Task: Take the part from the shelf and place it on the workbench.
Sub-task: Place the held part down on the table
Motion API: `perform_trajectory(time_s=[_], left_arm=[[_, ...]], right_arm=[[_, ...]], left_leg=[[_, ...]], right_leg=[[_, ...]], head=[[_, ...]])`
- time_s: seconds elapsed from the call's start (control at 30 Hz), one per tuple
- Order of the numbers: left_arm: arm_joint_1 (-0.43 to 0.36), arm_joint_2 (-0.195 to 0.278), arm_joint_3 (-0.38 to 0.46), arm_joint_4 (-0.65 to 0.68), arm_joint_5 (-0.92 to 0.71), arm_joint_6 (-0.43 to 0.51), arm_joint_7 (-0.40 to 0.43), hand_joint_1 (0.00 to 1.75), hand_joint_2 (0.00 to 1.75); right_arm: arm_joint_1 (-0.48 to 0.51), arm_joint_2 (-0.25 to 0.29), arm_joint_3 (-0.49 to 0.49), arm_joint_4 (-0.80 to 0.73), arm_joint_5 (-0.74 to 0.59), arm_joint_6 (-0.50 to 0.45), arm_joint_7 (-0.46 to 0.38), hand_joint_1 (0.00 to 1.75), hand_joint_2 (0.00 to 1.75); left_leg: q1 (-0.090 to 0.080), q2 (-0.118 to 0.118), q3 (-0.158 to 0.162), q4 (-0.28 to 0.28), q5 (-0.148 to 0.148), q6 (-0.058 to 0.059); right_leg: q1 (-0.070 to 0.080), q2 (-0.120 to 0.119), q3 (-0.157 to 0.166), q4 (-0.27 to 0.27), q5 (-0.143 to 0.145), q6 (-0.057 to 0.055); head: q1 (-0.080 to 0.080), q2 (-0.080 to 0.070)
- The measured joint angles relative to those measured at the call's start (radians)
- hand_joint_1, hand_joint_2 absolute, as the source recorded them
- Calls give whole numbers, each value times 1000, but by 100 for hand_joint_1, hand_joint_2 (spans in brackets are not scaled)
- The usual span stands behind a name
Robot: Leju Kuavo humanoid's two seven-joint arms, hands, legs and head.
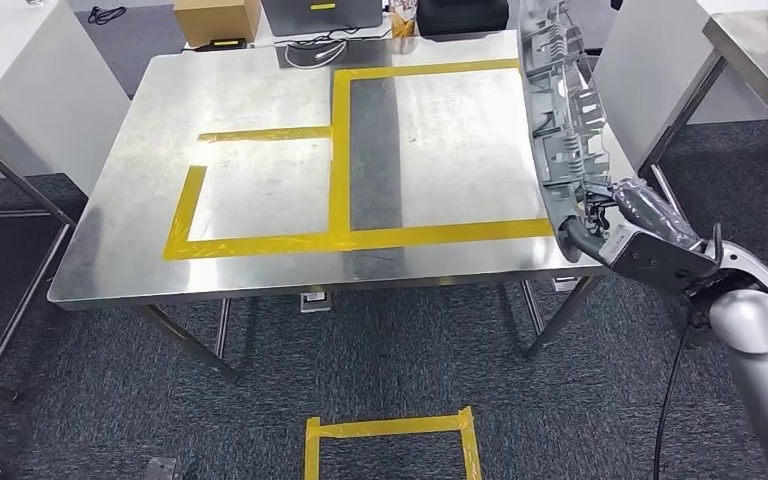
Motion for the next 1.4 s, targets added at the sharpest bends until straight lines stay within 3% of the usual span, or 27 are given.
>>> perform_trajectory(time_s=[0.03,0.07,0.13,0.17,0.23,0.3,0.37,0.47,0.5,0.53,0.57,0.63,0.67,0.7,0.8,0.87,0.93,1.0,1.03,1.07,1.13,1.2,1.23,1.3,1.4], left_arm=[[0,-1,0,1,0,0,0,0,175],[0,-1,0,2,1,0,0,0,175],[-1,0,0,3,1,-1,0,0,175],[0,1,0,4,1,-1,0,0,175],[0,5,0,6,2,-1,0,0,175],[-2,6,0,7,2,-1,0,0,175],[-8,5,0,8,3,-2,0,0,175],[-14,-3,0,12,3,-5,-1,0,175],[-13,-6,0,15,3,-5,-1,0,175],[-10,-8,0,18,3,-6,-1,0,175],[-8,-11,0,20,3,-6,-1,0,175],[-7,-12,-1,22,3,-7,-1,0,175],[-8,-11,-1,23,3,-8,0,0,175],[-8,-10,-2,23,3,-8,1,0,175],[-12,-6,-6,25,3,-8,5,0,175],[-19,-6,-10,25,4,-7,5,0,175],[-26,-6,-14,26,7,-7,5,0,175],[-28,-7,-18,27,11,-7,5,0,175],[-28,-8,-20,27,12,-7,5,0,175],[-28,-8,-22,28,13,-7,5,0,175],[-28,-9,-25,28,15,-6,5,0,175],[-25,-6,-26,29,19,-3,6,0,175],[-24,-4,-26,29,22,-2,7,0,175],[-23,-2,-27,30,27,2,9,0,175],[-32,-5,-29,29,36,12,8,0,175]], right_arm=[[-3,4,8,3,3,6,1,166,175],[-7,7,16,6,5,13,3,166,175],[-19,14,34,10,9,26,8,166,175],[-29,17,43,13,10,34,10,166,175],[-52,22,61,21,10,48,12,166,175],[-68,24,77,26,9,56,14,166,175],[-80,22,90,30,8,60,14,166,175],[-88,19,109,44,7,64,13,166,175],[-87,18,115,48,7,65,13,166,175],[-86,19,122,53,7,66,14,166,175],[-86,18,128,56,7,67,16,166,175],[-88,17,138,62,7,69,21,166,175],[-95,16,141,65,7,71,23,166,175],[-104,16,144,68,6,73,25,166,175],[-138,16,150,74,6,85,31,166,175],[-158,15,158,80,6,99,33,166,175],[-174,15,172,89,4,111,33,166,175],[-181,15,189,99,0,121,31,166,175],[-182,16,198,103,-2,125,31,166,175],[-184,16,207,106,-3,128,30,166,175],[-190,18,223,109,-7,130,30,166,175],[-200,20,237,112,-10,130,29,166,175],[-207,21,242,114,-10,130,29,166,175],[-219,22,249,117,-12,130,28,166,175],[-229,21,253,119,-15,132,25,166,175]], left_leg=[[0,0,-19,10,21,4],[-2,0,-21,-19,63,12],[-12,-2,9,-142,162,44],[-20,-2,26,-190,192,61],[-32,-2,45,-228,203,83],[-36,-1,68,-265,204,91],[-31,0,110,-330,203,98],[-25,-4,149,-373,192,94],[-23,-6,157,-373,186,90],[-22,-7,167,-371,177,84],[-19,-9,176,-367,167,78],[-12,-13,186,-345,139,60],[-11,-14,182,-325,124,50],[-12,-14,174,-306,112,42],[-13,-11,157,-278,88,28],[-8,-6,145,-251,65,17],[-3,-1,100,-157,21,2],[2,0,31,-32,-12,-7],[3,0,3,4,-6,-6],[2,0,-11,2,24,-1],[-5,-2,0,-100,127,23],[-17,-3,27,-199,196,54],[-23,-4,35,-221,206,65],[-31,-4,47,-236,206,74],[-22,-5,107,-331,203,81]], right_leg=[[3,3,8,0,-5,-2],[7,5,16,0,-11,-2],[13,8,34,-3,-22,-3],[15,10,40,-7,-25,-2],[7,12,44,-15,-27,4],[4,11,48,-29,-27,11],[11,5,39,-13,-41,10],[12,1,-42,147,-99,-2],[11,1,-71,197,-110,0],[8,1,-89,219,-102,9],[3,1,-93,203,-73,24],[-8,-6,-69,92,17,63],[-11,-9,-53,40,44,74],[-12,-10,-43,10,51,72],[-8,-5,-43,13,25,36],[-11,-2,-38,14,16,23],[-11,0,-25,11,8,12],[-9,1,-10,10,-2,6],[-7,3,-3,10,-7,5],[-5,5,6,9,-13,4],[0,8,23,7,-24,4],[2,11,34,0,-29,6],[0,12,36,-4,-30,8],[-4,13,41,-17,-28,18],[3,5,29,7,-50,19]], head=[[0,0],[0,0],[2,0],[5,0],[5,0],[0,0],[4,0],[8,0],[7,0],[8,0],[7,0],[8,0],[10,0],[11,0],[6,0],[3,0],[0,0],[0,0],[0,0],[-1,0],[-1,0],[1,0],[1,0],[0,0],[5,0]])
